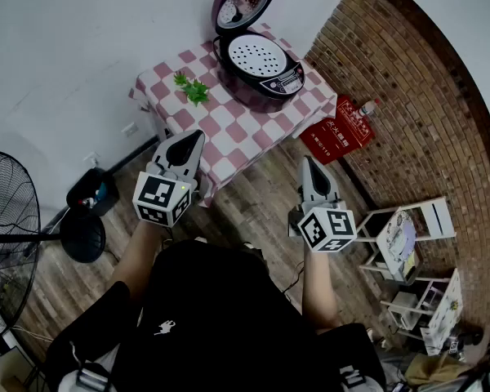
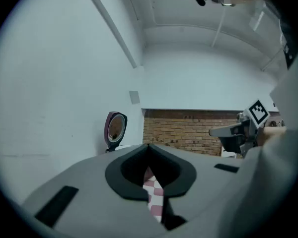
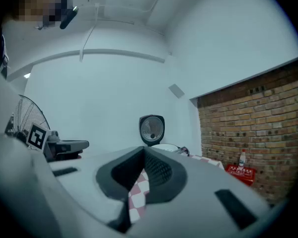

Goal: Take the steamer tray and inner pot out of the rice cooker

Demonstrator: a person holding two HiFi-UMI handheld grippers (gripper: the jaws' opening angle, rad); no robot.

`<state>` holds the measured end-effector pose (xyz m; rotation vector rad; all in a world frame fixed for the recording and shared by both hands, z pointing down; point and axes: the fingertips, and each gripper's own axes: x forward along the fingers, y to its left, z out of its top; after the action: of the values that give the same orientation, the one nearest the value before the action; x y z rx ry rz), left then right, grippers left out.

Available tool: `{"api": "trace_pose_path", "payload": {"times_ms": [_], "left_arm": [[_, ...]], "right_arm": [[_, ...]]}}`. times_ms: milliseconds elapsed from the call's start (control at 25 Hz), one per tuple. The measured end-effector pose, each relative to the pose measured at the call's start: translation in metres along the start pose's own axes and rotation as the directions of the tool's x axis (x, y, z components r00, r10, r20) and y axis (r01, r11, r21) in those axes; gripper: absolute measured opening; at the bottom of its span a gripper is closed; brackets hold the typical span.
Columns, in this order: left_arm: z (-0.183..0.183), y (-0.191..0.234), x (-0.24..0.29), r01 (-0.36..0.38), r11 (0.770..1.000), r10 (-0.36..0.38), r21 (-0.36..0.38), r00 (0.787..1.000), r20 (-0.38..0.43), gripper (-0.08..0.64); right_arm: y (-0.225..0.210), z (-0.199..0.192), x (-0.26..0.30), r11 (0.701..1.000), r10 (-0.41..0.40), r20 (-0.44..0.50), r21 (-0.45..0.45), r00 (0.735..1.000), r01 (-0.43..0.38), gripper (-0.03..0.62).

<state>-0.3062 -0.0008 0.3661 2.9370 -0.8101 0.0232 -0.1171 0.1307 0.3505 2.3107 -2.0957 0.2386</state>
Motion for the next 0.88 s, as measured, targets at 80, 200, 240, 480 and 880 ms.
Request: {"api": "trace_pose_path", "payload": {"times_ms": [80, 200, 240, 480, 880], "left_arm": [[0.002, 0.003, -0.001, -0.002, 1.0, 0.002, 0.002, 1.0, 0.002, 0.002], [0.003, 0.008, -0.001, -0.001, 1.0, 0.001, 0.002, 1.0, 0.007, 0.002], [0.003, 0.009, -0.001, 0.001, 1.0, -0.001, 0.002, 1.0, 0.008, 0.002], [0.004, 0.018, -0.002, 0.009, 1.0, -0.009, 0.006, 1.0, 0.003, 0.002], [-0.004, 0.034, -0.01, 0.007, 1.0, -0.006, 0.017, 1.0, -0.01, 0.002]], "right_arm": [[0.004, 0.002, 0.003, 1.0, 0.006, -0.002, -0.009, 1.0, -0.006, 0.002], [0.009, 0.004, 0.008, 1.0, 0.017, 0.003, -0.001, 1.0, -0.017, 0.002], [0.011, 0.004, 0.008, 1.0, 0.019, 0.005, 0.002, 1.0, -0.02, 0.002], [0.016, 0.003, 0.009, 1.0, 0.006, 0.0, 0.005, 1.0, -0.006, 0.003], [0.025, -0.003, 0.008, 1.0, -0.017, -0.011, 0.022, 1.0, 0.017, 0.003]]}}
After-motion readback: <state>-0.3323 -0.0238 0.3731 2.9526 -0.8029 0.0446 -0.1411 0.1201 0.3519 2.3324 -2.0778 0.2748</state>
